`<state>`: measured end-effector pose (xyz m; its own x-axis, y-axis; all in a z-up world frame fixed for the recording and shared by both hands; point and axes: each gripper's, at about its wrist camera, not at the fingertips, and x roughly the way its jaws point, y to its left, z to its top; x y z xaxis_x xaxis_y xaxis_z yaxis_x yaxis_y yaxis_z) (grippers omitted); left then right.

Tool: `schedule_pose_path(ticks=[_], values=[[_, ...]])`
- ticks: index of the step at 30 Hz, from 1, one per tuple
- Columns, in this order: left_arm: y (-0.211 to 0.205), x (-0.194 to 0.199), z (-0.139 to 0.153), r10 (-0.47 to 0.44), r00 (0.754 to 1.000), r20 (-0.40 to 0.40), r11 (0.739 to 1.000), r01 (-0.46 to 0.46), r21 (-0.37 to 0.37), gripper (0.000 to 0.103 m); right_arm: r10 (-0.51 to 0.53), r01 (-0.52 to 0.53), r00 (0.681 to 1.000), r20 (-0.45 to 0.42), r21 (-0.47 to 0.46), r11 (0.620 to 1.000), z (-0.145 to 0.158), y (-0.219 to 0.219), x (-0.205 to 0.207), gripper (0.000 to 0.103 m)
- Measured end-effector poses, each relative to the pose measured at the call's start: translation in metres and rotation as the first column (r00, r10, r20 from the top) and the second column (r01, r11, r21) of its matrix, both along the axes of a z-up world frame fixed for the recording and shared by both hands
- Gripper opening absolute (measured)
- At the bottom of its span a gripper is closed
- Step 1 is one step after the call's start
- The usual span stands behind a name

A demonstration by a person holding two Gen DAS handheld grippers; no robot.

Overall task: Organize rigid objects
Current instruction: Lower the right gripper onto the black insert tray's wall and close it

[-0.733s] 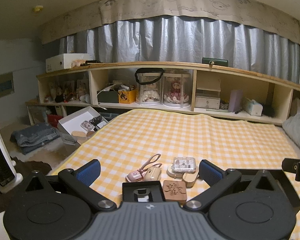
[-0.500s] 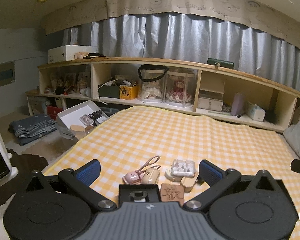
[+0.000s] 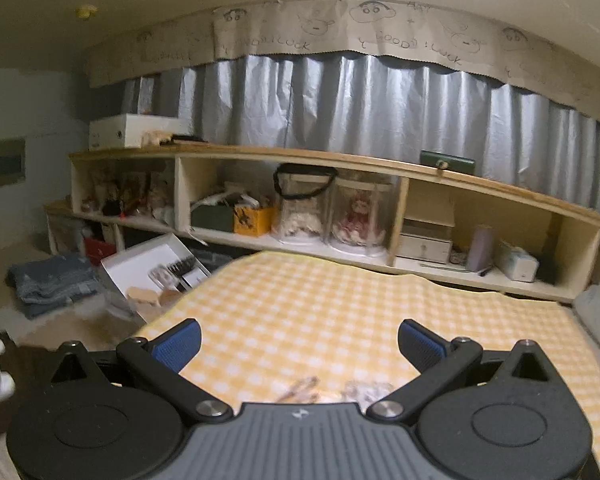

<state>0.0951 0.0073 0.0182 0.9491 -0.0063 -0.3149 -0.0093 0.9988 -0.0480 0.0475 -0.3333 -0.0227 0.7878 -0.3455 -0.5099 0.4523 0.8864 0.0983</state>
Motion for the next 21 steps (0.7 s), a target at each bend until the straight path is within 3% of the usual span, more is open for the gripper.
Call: schedule_pose_path(ticks=[5,8,10,13,17,21], values=[[0.002,0.026,0.006,0.057,0.998,-0.001,0.995,-0.056,0.087,0.103,-0.028,0.031,0.991,-0.131,0.018,0.999,-0.021,-0.032,0.026,0.1],[0.008,0.043,0.006,0.044,0.999,-0.028,0.995,-0.041,0.096,0.103,0.0,0.003,0.976,-0.218,0.011,1.0,-0.036,-0.041,0.034,0.085],[0.012,0.055,0.003,0.022,0.998,-0.066,0.995,-0.015,0.098,0.102,-0.006,0.011,0.955,-0.295,0.013,1.0,-0.049,-0.047,0.037,0.067],[0.016,0.072,-0.005,0.001,0.992,-0.127,0.992,0.015,0.128,0.099,0.01,0.03,0.929,-0.37,0.103,0.994,-0.063,-0.056,0.042,0.038],[0.027,0.094,-0.021,-0.05,0.963,-0.264,0.989,0.085,0.122,0.093,0.088,-0.007,0.91,-0.405,0.198,0.98,-0.073,-0.056,0.045,0.037],[0.045,0.113,-0.04,-0.049,0.912,-0.408,0.996,0.077,0.053,0.085,0.134,-0.037,0.878,-0.459,0.215,0.976,-0.084,-0.048,0.049,0.032]])
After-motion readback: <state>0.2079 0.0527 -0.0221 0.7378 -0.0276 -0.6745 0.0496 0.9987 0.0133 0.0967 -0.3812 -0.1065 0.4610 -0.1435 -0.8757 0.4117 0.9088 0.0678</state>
